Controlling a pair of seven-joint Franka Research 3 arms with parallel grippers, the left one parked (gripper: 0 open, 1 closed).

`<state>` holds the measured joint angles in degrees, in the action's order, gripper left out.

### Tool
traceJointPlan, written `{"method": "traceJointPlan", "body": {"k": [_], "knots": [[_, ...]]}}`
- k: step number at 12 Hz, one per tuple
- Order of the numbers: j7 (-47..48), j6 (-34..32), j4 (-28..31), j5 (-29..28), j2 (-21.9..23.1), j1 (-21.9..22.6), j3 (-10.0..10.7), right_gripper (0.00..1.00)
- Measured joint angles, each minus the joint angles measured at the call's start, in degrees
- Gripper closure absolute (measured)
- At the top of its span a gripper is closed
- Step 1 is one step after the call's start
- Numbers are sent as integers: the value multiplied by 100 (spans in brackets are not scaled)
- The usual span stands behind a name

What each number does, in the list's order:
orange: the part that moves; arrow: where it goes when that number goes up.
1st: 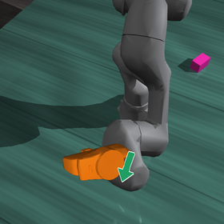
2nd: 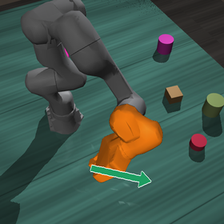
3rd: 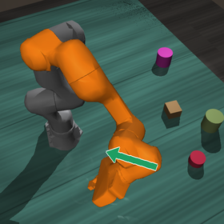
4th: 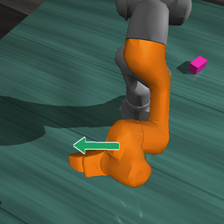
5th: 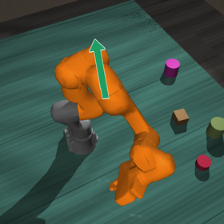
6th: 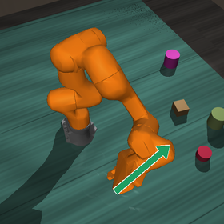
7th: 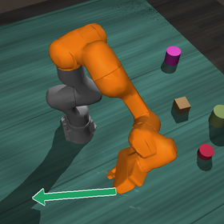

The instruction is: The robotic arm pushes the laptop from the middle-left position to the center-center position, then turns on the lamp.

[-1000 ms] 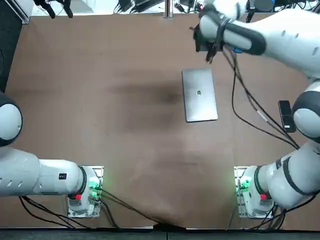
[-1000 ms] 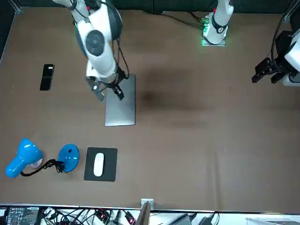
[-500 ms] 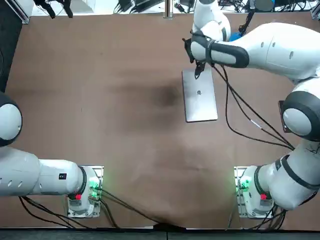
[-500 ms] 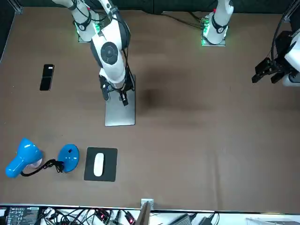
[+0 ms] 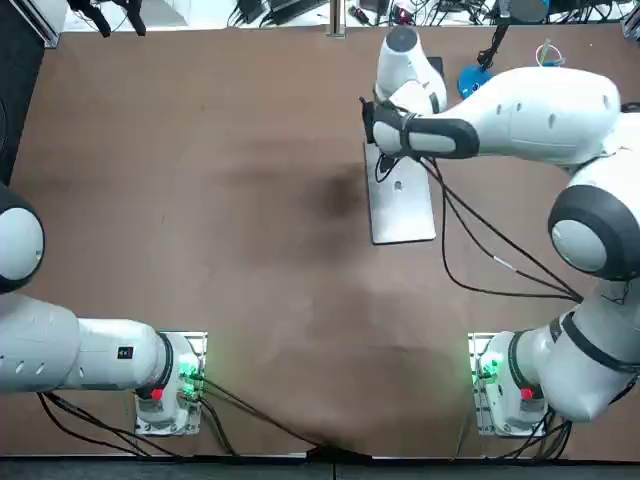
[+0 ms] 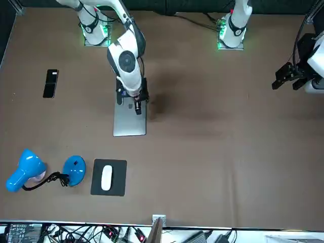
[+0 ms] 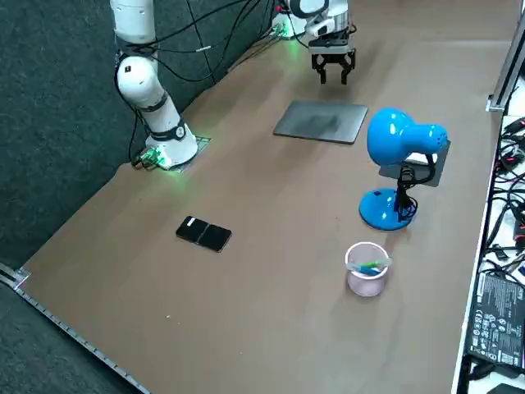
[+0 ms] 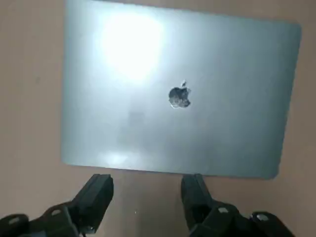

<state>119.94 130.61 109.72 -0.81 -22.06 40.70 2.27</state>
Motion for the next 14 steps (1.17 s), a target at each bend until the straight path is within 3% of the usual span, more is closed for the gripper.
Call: {"method": "traceJointPlan", "body": {"k": [6, 10, 12, 14], "knots": [[1059, 449, 0, 0, -402, 197, 0, 14], [1186, 596, -1, 0, -564, 329, 0, 11], [1285, 715, -1, 0, -711, 427, 0, 2], [1291, 807, -1, 0, -807, 465, 0, 0]]}}
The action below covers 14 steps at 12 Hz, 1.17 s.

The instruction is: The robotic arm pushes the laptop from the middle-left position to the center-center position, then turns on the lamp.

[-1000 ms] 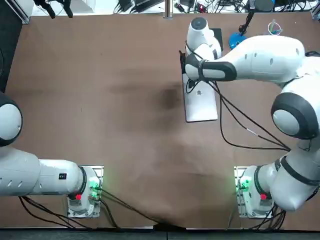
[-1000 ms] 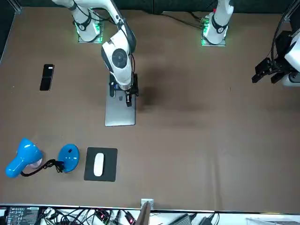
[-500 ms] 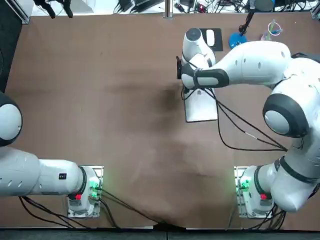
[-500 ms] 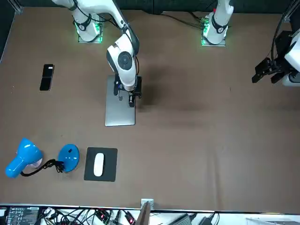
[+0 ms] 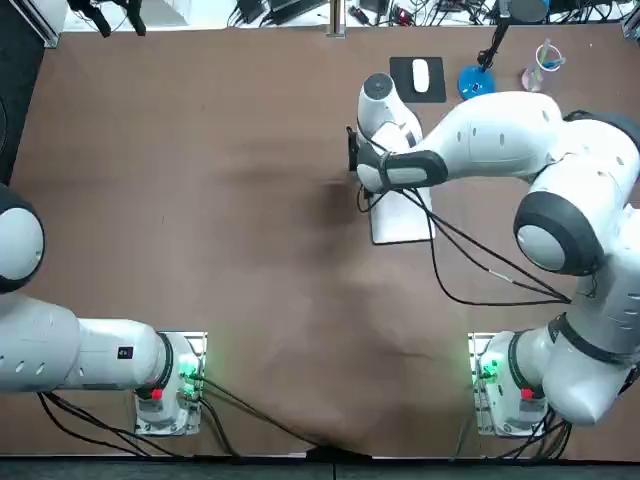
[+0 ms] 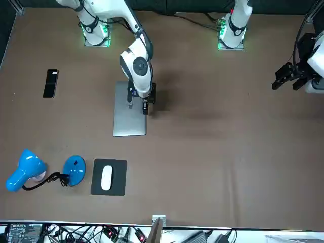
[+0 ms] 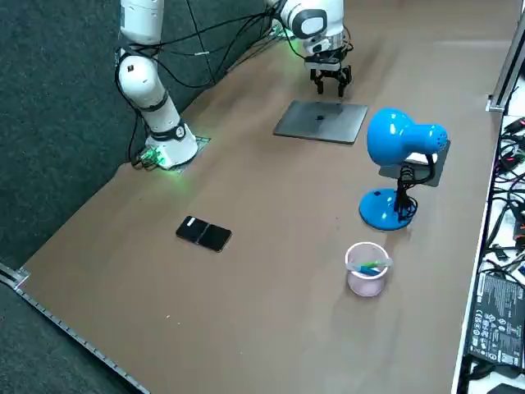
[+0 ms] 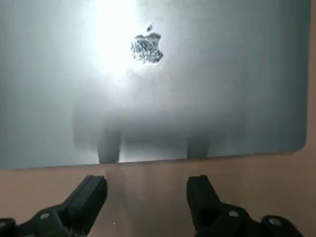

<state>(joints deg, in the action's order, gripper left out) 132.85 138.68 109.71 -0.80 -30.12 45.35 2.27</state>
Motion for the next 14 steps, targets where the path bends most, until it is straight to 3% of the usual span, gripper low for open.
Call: {"method": "traceJointPlan", "body": {"k": [5, 10, 14], "knots": [[2, 391, 16, 0, -185, 32, 0, 0], [121, 1296, 489, -1, -181, 166, 0, 0], [216, 1370, 568, -4, -171, 187, 16, 0]]}}
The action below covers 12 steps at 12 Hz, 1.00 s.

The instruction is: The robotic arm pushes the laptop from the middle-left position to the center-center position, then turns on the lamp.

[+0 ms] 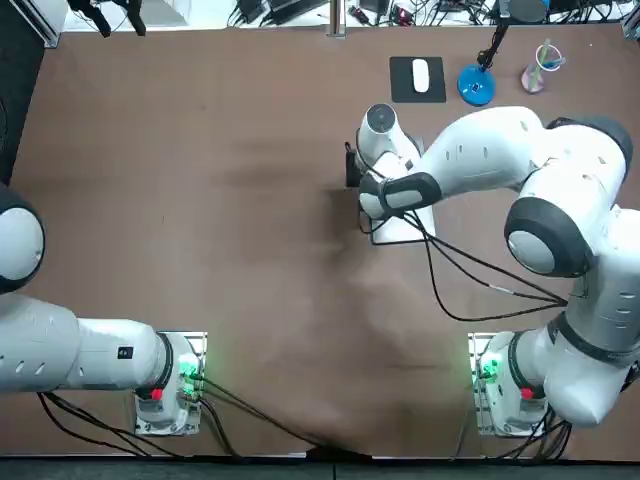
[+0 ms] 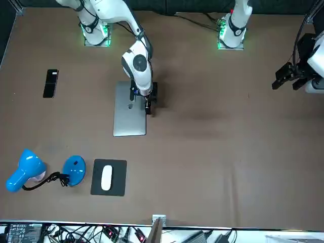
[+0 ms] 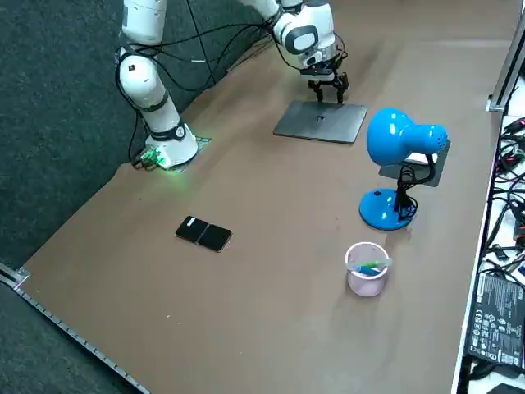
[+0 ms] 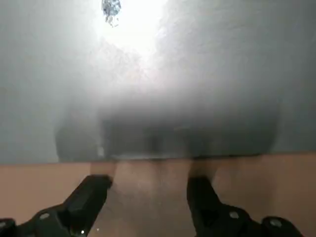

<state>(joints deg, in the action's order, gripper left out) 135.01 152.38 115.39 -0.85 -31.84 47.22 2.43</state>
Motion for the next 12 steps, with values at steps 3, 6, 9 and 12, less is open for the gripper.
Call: {"method": "traceJointPlan", "body": {"k": [3, 6, 9, 12], "knots": [[31, -113, 2, -8, 6, -11, 36, 0], [32, -274, 2, -8, 18, -21, 76, 0], [13, -330, 8, -8, 31, -53, 77, 0], [-120, -331, 138, -8, 113, -131, 83, 0]]}}
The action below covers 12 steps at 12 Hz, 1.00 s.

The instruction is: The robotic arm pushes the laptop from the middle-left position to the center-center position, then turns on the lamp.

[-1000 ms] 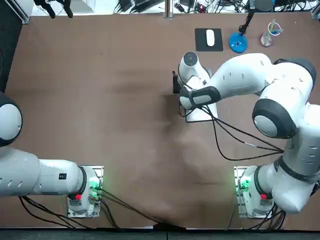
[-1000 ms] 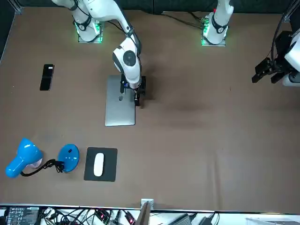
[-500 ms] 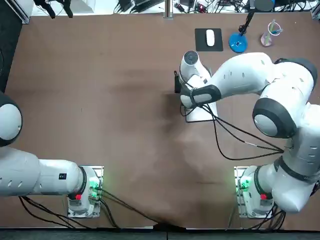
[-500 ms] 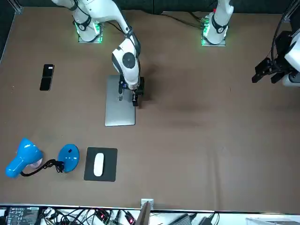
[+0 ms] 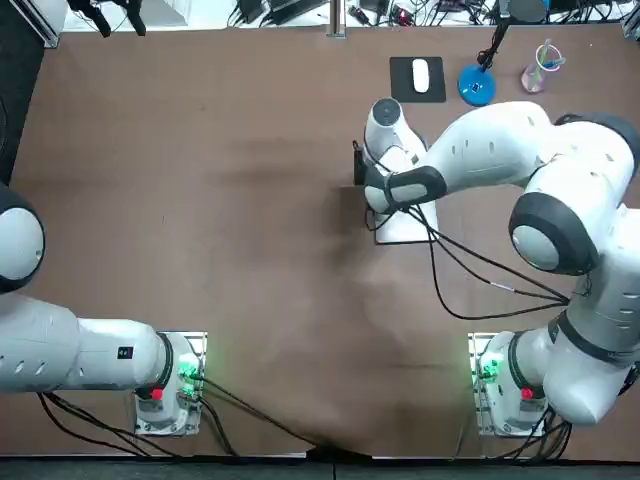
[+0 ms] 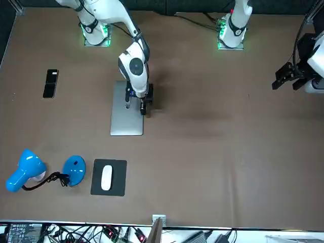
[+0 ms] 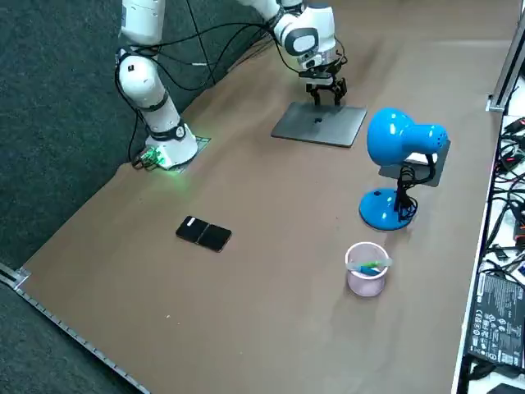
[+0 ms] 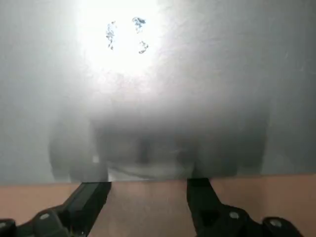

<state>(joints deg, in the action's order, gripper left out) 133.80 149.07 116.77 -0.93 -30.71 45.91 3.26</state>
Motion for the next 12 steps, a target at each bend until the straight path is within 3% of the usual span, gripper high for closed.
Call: {"method": "traceJointPlan", "body": {"k": [12], "knots": [[-1165, 4, 902, 0, 566, -711, 11, 0]]}}
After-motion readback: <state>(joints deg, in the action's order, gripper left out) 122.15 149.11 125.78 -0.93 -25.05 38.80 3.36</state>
